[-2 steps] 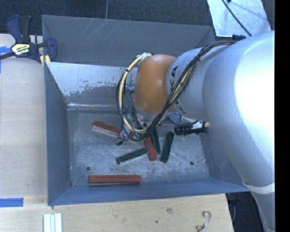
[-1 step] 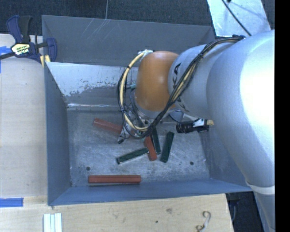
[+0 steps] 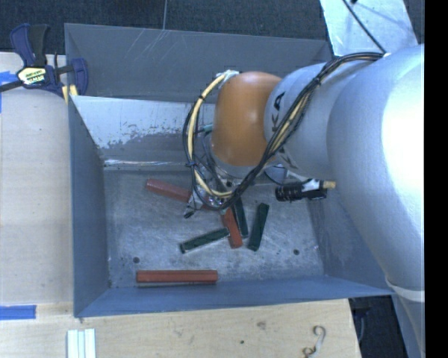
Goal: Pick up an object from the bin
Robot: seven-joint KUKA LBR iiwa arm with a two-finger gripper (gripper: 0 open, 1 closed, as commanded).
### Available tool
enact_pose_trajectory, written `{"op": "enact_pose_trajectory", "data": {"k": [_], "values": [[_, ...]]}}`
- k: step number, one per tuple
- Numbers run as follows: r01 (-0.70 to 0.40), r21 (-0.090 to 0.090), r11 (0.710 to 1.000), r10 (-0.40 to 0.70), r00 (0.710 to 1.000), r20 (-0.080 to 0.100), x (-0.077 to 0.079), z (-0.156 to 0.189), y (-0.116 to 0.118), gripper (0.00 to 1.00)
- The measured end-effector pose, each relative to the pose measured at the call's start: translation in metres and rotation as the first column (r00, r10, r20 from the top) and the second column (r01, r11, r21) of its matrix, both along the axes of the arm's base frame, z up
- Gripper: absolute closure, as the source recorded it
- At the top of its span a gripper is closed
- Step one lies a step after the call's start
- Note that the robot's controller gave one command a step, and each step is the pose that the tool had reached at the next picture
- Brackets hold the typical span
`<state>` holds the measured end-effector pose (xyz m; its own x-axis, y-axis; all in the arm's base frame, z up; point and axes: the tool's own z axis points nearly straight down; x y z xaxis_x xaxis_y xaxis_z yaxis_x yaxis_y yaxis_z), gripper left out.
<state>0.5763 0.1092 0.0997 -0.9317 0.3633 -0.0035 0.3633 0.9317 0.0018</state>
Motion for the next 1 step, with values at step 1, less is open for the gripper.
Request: {"op": "enact_pose_trajectory", "data": {"k": [1], "values": [[-0.002,0.001,1.000,0.002,1.000,0.004,0.0018,0.0606,-0.0006,1.00]]}}
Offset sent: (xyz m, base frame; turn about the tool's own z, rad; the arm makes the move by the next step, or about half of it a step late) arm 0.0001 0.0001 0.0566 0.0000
